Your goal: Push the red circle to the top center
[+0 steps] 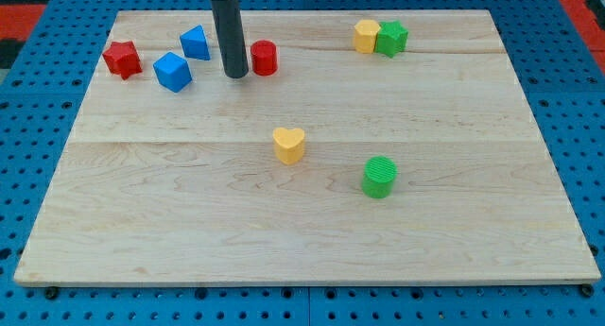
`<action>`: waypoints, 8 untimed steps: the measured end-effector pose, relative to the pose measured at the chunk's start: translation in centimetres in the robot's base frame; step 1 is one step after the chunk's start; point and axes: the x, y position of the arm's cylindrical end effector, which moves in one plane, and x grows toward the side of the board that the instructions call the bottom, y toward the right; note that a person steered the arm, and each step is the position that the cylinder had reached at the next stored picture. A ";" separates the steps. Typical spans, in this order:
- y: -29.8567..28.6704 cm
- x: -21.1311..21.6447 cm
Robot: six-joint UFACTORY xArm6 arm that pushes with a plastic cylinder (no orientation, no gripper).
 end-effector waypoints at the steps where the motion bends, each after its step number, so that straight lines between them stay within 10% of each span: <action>1: 1.3 -1.2; 8: 12.8 -2.9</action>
